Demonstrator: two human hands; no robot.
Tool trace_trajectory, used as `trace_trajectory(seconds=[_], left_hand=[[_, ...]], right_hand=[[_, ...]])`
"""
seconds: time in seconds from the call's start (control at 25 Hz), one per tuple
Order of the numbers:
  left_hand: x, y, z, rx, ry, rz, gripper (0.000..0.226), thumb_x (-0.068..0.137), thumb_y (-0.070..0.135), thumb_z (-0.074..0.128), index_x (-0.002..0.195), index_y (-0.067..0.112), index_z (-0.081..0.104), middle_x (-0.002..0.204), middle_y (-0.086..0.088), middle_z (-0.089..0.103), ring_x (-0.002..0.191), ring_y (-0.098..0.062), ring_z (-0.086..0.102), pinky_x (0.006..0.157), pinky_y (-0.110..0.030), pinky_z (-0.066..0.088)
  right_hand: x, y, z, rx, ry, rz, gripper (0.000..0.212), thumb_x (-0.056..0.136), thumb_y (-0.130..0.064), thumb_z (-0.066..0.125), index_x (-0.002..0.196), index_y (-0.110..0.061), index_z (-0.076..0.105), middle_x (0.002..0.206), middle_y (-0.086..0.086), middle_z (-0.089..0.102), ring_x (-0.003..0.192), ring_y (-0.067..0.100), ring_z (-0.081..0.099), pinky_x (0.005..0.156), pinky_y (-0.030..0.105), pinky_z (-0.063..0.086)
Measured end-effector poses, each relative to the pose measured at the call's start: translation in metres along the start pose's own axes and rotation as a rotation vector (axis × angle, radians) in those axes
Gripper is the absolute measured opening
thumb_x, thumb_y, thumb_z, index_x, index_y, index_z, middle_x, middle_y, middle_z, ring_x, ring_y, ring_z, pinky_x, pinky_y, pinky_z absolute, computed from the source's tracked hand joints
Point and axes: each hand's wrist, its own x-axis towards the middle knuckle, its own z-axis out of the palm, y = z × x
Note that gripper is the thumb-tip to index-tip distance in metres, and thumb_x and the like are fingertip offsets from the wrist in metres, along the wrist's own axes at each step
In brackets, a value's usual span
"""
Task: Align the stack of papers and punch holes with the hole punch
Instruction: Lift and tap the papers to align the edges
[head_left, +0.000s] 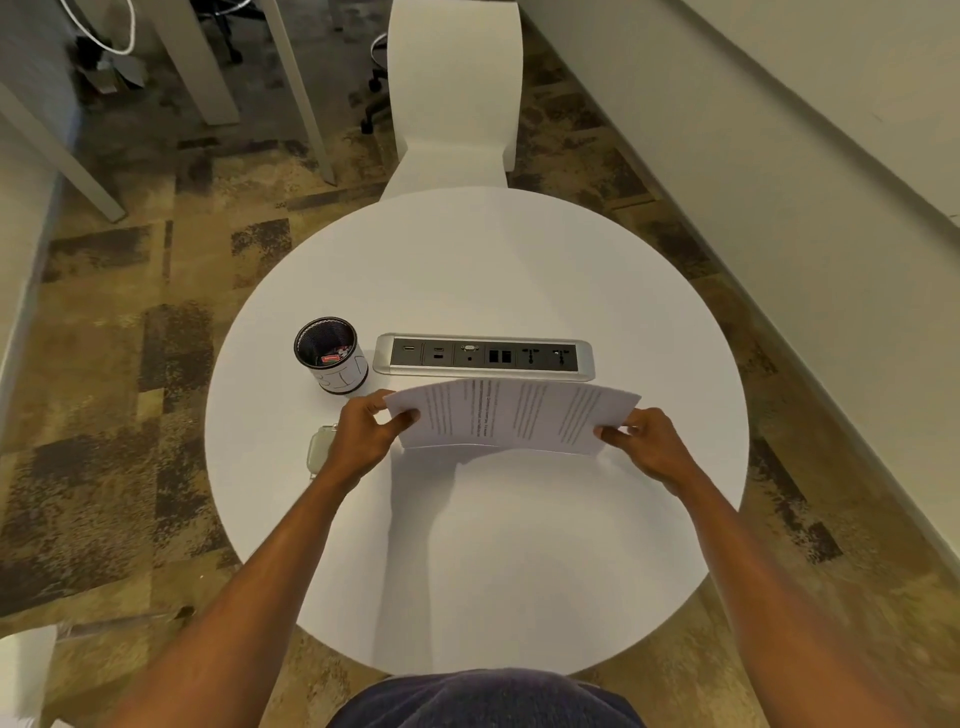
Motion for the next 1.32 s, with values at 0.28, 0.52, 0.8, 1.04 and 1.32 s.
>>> trace_trajectory(seconds=[0.28,0.52,0.8,1.04,1.32], left_hand=[[-0.002,-0.012,-0.002,0.025,-0.079,-0.066,0.042,0.073,0.031,0.081,0.112,0.024,0.069,0.114,0.007,0.070,0.111,-0.014,0.061,0.093,-0.028,0.045],[-0.001,0.015,-0.017,0.039,0.100,0.007,0.077,0.066,0.041,0.082,0.134,0.029,0.046,0.142,0.007,0.046,0.128,-0.010,0.043,0.107,-0.030,0.037],[0.007,0.095,0.001,0.127,-0.228,0.290,0.069,0.064,0.043,0.083,0.127,0.026,0.057,0.127,0.008,0.060,0.116,-0.005,0.054,0.094,-0.020,0.041],[0.003,0.101,0.019,-0.143,-0.279,0.273,0.023,0.088,0.026,0.068,0.108,0.017,0.074,0.109,0.004,0.075,0.102,-0.012,0.069,0.086,-0.031,0.056],[-0.003,0.076,0.020,-0.428,-0.142,0.167,0.025,0.087,0.032,0.068,0.106,0.018,0.075,0.103,-0.001,0.076,0.093,-0.020,0.072,0.078,-0.034,0.058]], right_hand=[[-0.001,0.005,0.000,-0.025,-0.122,0.034,0.041,0.083,-0.010,0.073,0.122,-0.016,0.064,0.116,0.000,0.068,0.101,0.016,0.064,0.089,0.021,0.046],[-0.003,-0.046,-0.012,0.020,0.009,-0.130,0.022,0.087,-0.009,0.068,0.093,-0.029,0.075,0.089,-0.009,0.075,0.086,0.014,0.071,0.074,0.017,0.056],[-0.007,-0.154,-0.051,-0.222,-0.163,-0.354,0.016,0.087,-0.018,0.068,0.101,-0.022,0.076,0.089,-0.014,0.076,0.078,0.009,0.072,0.068,0.021,0.058],[-0.015,-0.205,-0.061,-0.329,-0.265,-0.414,0.013,0.087,-0.020,0.069,0.096,-0.016,0.077,0.089,-0.004,0.077,0.078,0.016,0.073,0.070,0.029,0.059],[-0.018,-0.132,-0.063,-0.022,-0.328,-0.143,0.032,0.077,-0.020,0.079,0.108,-0.021,0.074,0.106,-0.003,0.076,0.101,0.017,0.070,0.093,0.038,0.053]])
